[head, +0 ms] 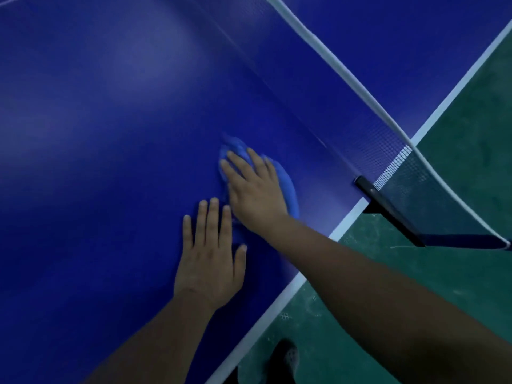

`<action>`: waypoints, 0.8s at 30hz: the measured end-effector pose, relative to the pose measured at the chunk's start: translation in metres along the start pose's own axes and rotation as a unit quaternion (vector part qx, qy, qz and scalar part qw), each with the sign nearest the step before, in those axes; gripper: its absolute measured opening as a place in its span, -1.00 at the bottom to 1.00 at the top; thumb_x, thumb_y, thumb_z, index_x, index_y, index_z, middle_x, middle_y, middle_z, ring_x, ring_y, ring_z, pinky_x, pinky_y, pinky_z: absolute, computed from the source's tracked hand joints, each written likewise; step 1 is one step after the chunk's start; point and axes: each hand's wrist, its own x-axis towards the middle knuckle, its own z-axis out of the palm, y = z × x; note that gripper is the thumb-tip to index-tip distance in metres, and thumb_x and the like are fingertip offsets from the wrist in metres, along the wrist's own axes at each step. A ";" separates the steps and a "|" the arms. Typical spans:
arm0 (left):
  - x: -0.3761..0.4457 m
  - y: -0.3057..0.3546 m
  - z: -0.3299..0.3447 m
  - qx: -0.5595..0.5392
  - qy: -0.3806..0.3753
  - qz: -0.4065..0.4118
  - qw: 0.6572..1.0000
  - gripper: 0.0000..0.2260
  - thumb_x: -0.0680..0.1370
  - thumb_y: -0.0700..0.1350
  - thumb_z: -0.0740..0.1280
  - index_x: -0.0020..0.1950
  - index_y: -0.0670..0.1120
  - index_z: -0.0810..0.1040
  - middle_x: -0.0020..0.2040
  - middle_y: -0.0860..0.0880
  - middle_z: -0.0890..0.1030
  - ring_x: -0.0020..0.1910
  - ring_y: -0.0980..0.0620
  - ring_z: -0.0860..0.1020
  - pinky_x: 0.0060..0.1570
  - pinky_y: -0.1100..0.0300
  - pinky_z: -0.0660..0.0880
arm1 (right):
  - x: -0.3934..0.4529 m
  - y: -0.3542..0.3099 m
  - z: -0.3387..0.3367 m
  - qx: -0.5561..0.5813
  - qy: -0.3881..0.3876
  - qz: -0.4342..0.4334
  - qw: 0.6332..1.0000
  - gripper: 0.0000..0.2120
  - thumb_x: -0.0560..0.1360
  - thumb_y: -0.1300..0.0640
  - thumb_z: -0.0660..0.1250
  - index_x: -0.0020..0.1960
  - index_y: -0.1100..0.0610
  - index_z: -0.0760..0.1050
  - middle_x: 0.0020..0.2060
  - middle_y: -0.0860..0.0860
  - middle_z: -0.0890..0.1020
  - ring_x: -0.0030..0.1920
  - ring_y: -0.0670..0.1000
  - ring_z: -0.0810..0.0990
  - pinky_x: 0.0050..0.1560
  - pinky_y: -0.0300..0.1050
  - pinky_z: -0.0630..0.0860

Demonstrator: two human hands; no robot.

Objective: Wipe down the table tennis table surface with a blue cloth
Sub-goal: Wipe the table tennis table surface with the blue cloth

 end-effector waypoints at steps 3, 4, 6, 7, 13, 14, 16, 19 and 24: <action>-0.001 -0.001 0.001 0.004 -0.002 0.012 1.000 -0.35 0.63 0.15 0.01 0.61 -0.22 0.06 0.62 -0.25 0.09 0.62 -0.22 0.03 0.52 -0.28 0.03 | 0.079 -0.010 -0.002 0.010 -0.018 0.021 1.000 -0.48 0.64 -0.04 -0.04 0.59 0.00 0.21 0.59 -0.05 0.21 0.60 0.14 0.03 0.55 0.22 0.00; -0.001 -0.001 0.001 0.003 -0.005 0.009 1.000 -0.35 0.63 0.15 0.00 0.60 -0.21 0.07 0.62 -0.25 0.10 0.61 -0.21 0.04 0.51 -0.28 0.04 | 0.103 -0.009 -0.003 0.008 -0.025 0.034 0.999 -0.49 0.66 -0.04 -0.02 0.60 -0.02 0.17 0.60 -0.06 0.17 0.61 0.13 -0.01 0.56 0.22 -0.03; 0.001 0.000 0.000 0.001 -0.006 0.007 1.000 -0.36 0.63 0.16 0.00 0.60 -0.20 0.10 0.61 -0.24 0.11 0.61 -0.22 0.06 0.50 -0.27 0.04 | 0.133 0.003 -0.006 0.002 -0.017 0.086 0.996 -0.49 0.66 -0.02 -0.01 0.61 -0.03 0.14 0.60 -0.08 0.14 0.61 0.13 -0.01 0.54 0.23 -0.01; 0.001 0.000 -0.001 0.002 -0.010 0.009 1.000 -0.36 0.62 0.15 0.01 0.59 -0.20 0.12 0.61 -0.25 0.11 0.61 -0.22 0.07 0.50 -0.28 0.05 | 0.136 0.015 -0.009 0.004 -0.010 0.128 0.992 -0.48 0.66 -0.01 0.00 0.61 -0.03 0.14 0.60 -0.08 0.15 0.60 0.14 0.00 0.53 0.24 0.01; 0.001 -0.001 -0.005 -0.008 -0.034 0.017 0.999 -0.36 0.60 0.14 0.05 0.58 -0.22 0.18 0.60 -0.27 0.13 0.60 -0.25 0.07 0.48 -0.31 0.05 | 0.045 0.067 -0.012 0.007 0.040 0.285 0.958 -0.51 0.66 0.01 0.03 0.58 0.02 0.24 0.58 -0.03 0.24 0.59 0.18 0.09 0.54 0.25 0.04; 0.001 -0.001 -0.005 -0.007 -0.035 0.017 0.999 -0.36 0.60 0.14 0.05 0.58 -0.22 0.19 0.60 -0.27 0.12 0.60 -0.25 0.07 0.48 -0.31 0.05 | 0.040 0.054 -0.008 0.000 0.032 0.247 0.968 -0.51 0.66 0.00 0.02 0.57 0.02 0.25 0.57 -0.03 0.25 0.59 0.18 0.09 0.54 0.25 0.04; 0.001 0.001 -0.004 -0.005 -0.034 0.019 0.999 -0.35 0.59 0.14 0.06 0.58 -0.22 0.19 0.60 -0.27 0.13 0.60 -0.25 0.08 0.49 -0.30 0.04 | 0.057 0.021 -0.002 -0.002 -0.008 0.143 0.990 -0.49 0.65 -0.03 -0.02 0.59 -0.01 0.22 0.59 -0.03 0.22 0.60 0.18 0.04 0.54 0.27 0.00; 0.002 0.001 -0.002 -0.001 -0.028 0.012 1.000 -0.35 0.60 0.15 0.05 0.59 -0.20 0.14 0.61 -0.25 0.11 0.60 -0.23 0.08 0.50 -0.27 0.03 | 0.124 -0.019 -0.003 0.000 -0.047 0.039 0.998 -0.48 0.66 -0.06 -0.01 0.61 -0.04 0.12 0.61 -0.07 0.12 0.61 0.14 -0.07 0.54 0.27 -0.08; 0.002 0.002 -0.002 -0.010 -0.021 0.011 1.000 -0.35 0.60 0.14 0.06 0.59 -0.22 0.13 0.61 -0.26 0.11 0.60 -0.25 0.06 0.50 -0.29 0.05 | 0.169 0.014 -0.014 0.028 -0.011 0.200 0.979 -0.49 0.67 -0.06 -0.01 0.61 -0.04 0.14 0.60 -0.09 0.14 0.60 0.11 0.02 0.53 0.20 0.00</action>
